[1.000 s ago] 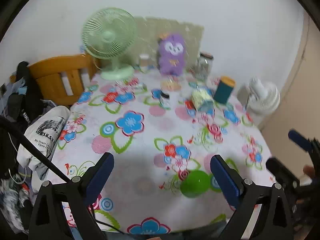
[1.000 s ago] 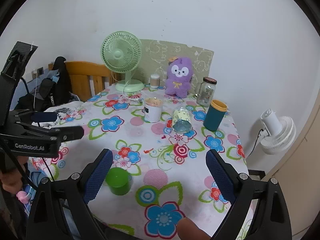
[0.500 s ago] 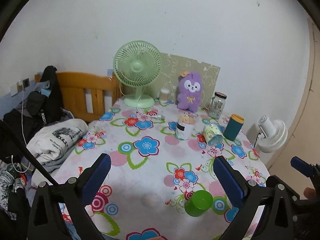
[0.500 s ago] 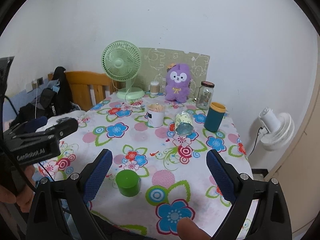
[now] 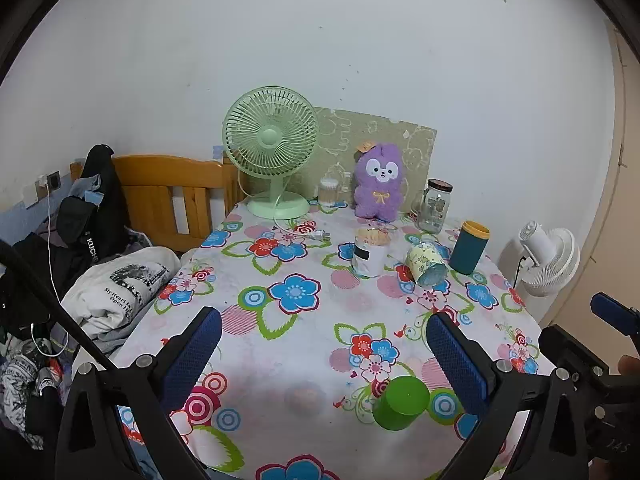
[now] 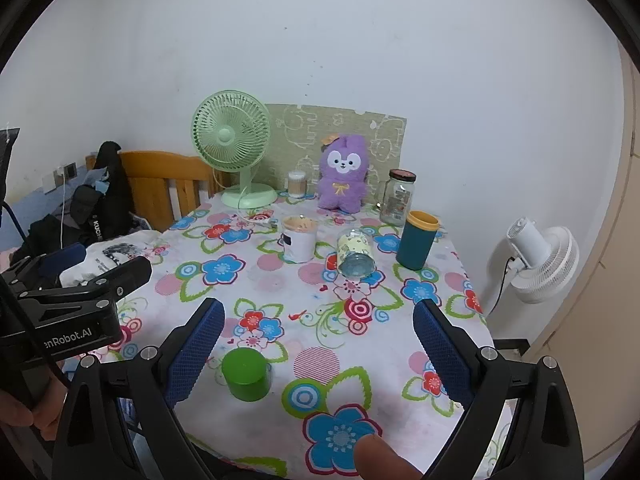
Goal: Flip cup upside down
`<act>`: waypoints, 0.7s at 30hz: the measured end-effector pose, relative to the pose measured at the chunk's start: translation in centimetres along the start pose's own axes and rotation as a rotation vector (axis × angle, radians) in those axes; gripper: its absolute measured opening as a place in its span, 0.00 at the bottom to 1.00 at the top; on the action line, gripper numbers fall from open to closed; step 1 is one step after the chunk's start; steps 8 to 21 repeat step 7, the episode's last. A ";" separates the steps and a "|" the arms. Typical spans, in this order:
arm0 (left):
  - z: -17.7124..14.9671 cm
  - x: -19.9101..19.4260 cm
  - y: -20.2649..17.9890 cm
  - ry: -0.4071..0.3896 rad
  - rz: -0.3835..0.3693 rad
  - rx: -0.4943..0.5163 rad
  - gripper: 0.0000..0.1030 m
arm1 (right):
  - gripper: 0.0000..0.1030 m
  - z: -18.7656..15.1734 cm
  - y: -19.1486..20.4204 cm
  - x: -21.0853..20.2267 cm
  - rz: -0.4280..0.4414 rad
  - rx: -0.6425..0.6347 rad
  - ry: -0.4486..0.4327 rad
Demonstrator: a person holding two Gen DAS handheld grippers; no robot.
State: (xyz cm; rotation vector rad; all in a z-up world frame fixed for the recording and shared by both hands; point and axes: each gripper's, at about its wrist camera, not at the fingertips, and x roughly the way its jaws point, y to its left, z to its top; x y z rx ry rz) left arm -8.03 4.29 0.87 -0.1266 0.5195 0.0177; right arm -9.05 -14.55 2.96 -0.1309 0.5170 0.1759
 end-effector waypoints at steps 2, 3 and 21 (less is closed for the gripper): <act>0.0 0.0 -0.1 0.002 -0.004 0.005 1.00 | 0.94 0.0 -0.2 0.1 0.003 0.007 0.004; 0.0 0.1 -0.2 0.002 -0.005 0.007 1.00 | 0.94 0.0 -0.3 0.1 0.004 0.010 0.004; -0.1 0.1 -0.6 0.004 -0.007 0.017 1.00 | 0.94 -0.1 -0.4 0.2 -0.001 0.009 0.004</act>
